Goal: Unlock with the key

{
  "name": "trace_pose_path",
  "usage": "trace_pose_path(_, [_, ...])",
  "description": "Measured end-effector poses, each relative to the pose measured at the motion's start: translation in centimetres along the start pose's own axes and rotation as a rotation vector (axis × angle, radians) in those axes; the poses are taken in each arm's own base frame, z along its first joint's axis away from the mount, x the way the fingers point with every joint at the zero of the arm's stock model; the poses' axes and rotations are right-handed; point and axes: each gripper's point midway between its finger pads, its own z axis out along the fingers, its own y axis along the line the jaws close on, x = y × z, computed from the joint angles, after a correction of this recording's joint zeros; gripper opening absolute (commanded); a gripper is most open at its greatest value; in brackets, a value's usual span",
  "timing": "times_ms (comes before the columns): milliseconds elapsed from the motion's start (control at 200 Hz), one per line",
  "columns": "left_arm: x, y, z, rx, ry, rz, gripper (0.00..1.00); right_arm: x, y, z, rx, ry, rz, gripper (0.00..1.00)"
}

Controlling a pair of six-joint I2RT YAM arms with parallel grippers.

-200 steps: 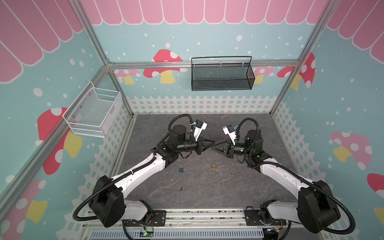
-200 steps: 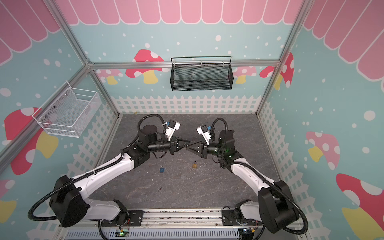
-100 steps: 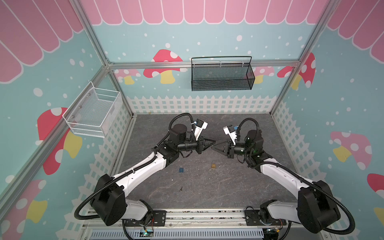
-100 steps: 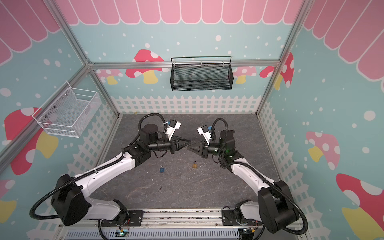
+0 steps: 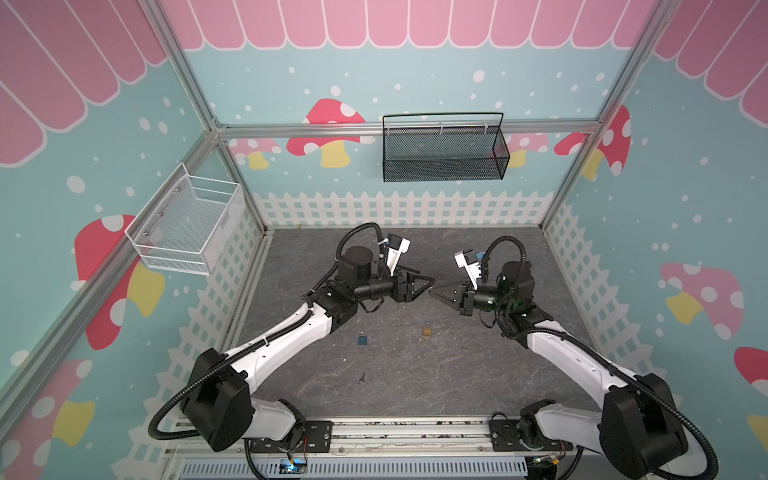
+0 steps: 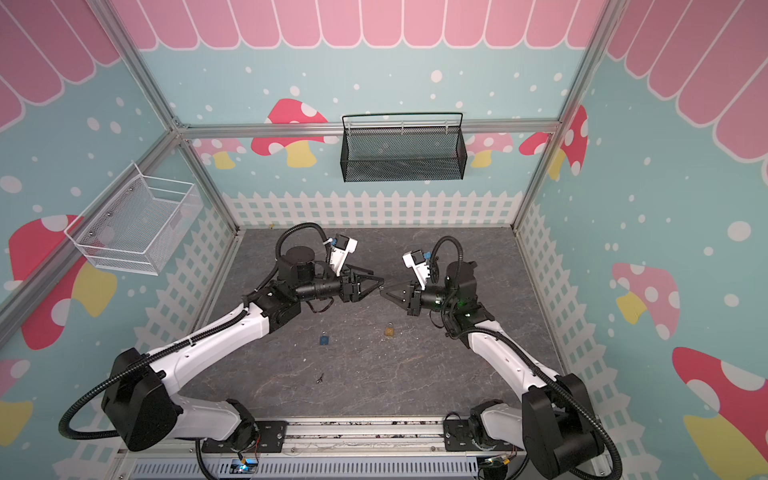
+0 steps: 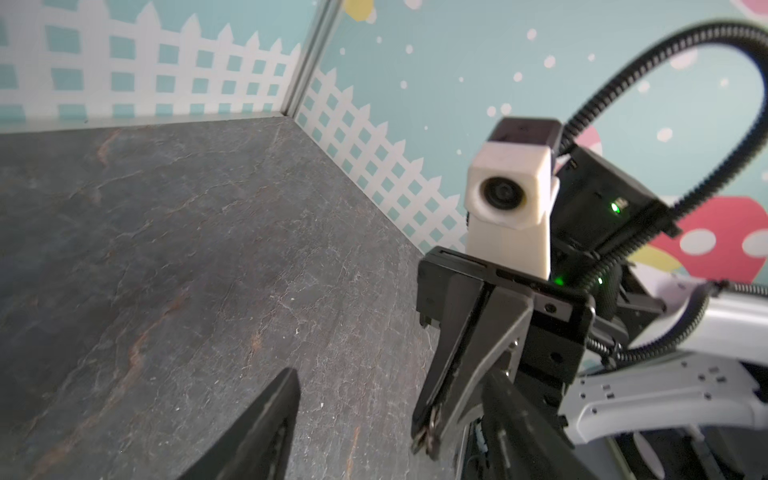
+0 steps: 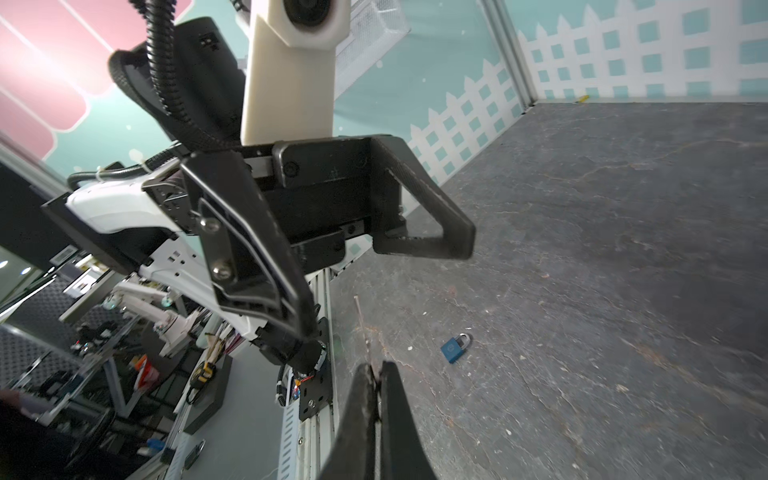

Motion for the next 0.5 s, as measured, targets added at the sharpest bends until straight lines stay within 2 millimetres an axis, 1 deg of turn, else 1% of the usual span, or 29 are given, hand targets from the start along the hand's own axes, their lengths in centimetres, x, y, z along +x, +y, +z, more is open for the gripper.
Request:
trace_pose_path(80, [-0.2, 0.9, 0.1, -0.064, -0.025, -0.048, 0.80, 0.5, -1.3, -0.7, 0.067, 0.001, 0.036, 0.00])
trace_pose_path(145, [0.4, 1.6, 0.4, -0.134, -0.025, -0.079, 0.80, 1.1, -2.5, -1.2, 0.128, 0.005, 0.069, 0.00])
trace_pose_path(245, [2.8, 2.5, 0.8, -0.258, 0.024, -0.113, 0.80, 2.3, -4.9, -2.2, 0.228, 0.017, 0.135, 0.00])
trace_pose_path(350, [4.9, 3.4, 1.5, -0.377, 0.086, -0.135, 0.80, 4.2, -7.3, -3.5, 0.337, 0.037, 0.215, 0.00])
trace_pose_path(410, [6.4, 4.2, 2.0, -0.446, 0.127, -0.148, 0.80, 5.4, -8.5, -4.3, 0.400, 0.050, 0.264, 0.00])
trace_pose_path(500, [9.0, 5.9, 2.6, -0.549, 0.206, -0.160, 0.80, 6.9, -9.9, -5.1, 0.468, 0.071, 0.323, 0.00])
